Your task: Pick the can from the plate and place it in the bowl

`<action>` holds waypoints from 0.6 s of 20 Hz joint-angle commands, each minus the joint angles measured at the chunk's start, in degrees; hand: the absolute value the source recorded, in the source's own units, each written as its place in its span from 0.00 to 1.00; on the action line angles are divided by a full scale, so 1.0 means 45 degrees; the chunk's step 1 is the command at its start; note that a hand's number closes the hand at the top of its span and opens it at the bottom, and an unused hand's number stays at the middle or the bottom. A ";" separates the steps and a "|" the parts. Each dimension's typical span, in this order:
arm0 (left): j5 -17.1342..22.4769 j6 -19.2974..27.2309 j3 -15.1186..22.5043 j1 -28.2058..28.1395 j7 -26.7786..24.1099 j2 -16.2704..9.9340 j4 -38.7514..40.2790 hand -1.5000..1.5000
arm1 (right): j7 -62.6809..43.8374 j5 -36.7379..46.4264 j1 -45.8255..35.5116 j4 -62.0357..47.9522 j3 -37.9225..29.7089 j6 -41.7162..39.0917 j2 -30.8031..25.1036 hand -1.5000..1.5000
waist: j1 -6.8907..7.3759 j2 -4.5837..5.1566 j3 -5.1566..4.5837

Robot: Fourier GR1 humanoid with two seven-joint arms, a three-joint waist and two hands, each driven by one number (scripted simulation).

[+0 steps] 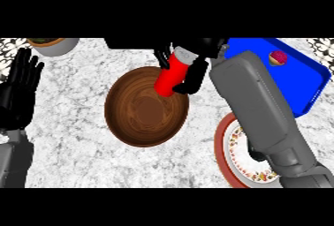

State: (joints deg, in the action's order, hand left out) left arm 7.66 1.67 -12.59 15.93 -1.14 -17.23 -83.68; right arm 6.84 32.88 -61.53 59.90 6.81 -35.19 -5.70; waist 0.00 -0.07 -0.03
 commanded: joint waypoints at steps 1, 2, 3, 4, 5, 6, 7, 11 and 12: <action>0.0155 -0.0063 -0.0188 -0.0037 0.0261 -0.0149 -0.0270 0.50 | -0.0207 0.1439 0.1346 0.0436 0.1298 0.1688 0.0921 1.00 | 0.0074 0.0010 0.0006; 0.0220 -0.0448 -0.0154 -0.0099 0.0193 -0.0331 -0.0215 0.50 | -0.0383 0.1656 0.0616 -0.0328 0.1080 0.1780 0.0817 1.00 | 0.0141 0.0033 0.0003; -0.0034 -0.0038 -0.0053 -0.0041 -0.0072 0.0010 0.0018 0.50 | 0.0102 0.2218 0.1014 -0.0689 0.1552 0.2576 0.1013 1.00 | 0.0154 0.0061 0.0003; 0.0138 -0.0162 -0.0174 -0.0275 0.0546 -0.0310 -0.0788 0.50 | -0.0497 0.2304 0.1174 -0.0585 0.1751 0.2213 0.1176 1.00 | 0.0166 0.0017 0.0006; -0.0106 -0.0046 0.0012 0.0025 0.0019 -0.0034 -0.0123 0.50 | -0.0822 0.2164 0.1111 -0.1485 0.1331 0.2895 0.1235 1.00 | 0.0165 0.0064 0.0002; -0.0037 -0.0155 0.0213 -0.0179 0.0229 0.0090 -0.0531 0.50 | -0.1400 0.1602 0.1450 -0.1460 0.1833 0.3170 0.1242 1.00 | 0.0229 0.0042 0.0003; 0.0384 -0.0721 -0.0266 -0.0330 -0.0177 -0.0320 -0.0176 0.50 | -0.1440 0.1261 0.1747 -0.1786 0.1853 0.3671 0.1247 1.00 | 0.0286 0.0062 0.0000; -0.0094 -0.0198 0.0090 0.0542 -0.0075 -0.0007 0.0313 0.50 | -0.1071 -0.0689 0.1439 -0.3541 0.2239 0.4515 0.1259 0.00 | 0.0452 0.0135 0.0003; 0.0066 -0.0489 0.0240 -0.0129 0.0206 0.0002 -0.0466 0.50 | -0.1388 -0.1409 0.1182 -0.3583 0.2464 0.4590 0.1260 0.00 | 0.0555 0.0093 0.0006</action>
State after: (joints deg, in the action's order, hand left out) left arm 7.64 0.51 -12.28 16.37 -0.88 -17.40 -84.10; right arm 1.65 33.51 -55.64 48.24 15.88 -18.10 -0.42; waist 1.63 0.33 -0.01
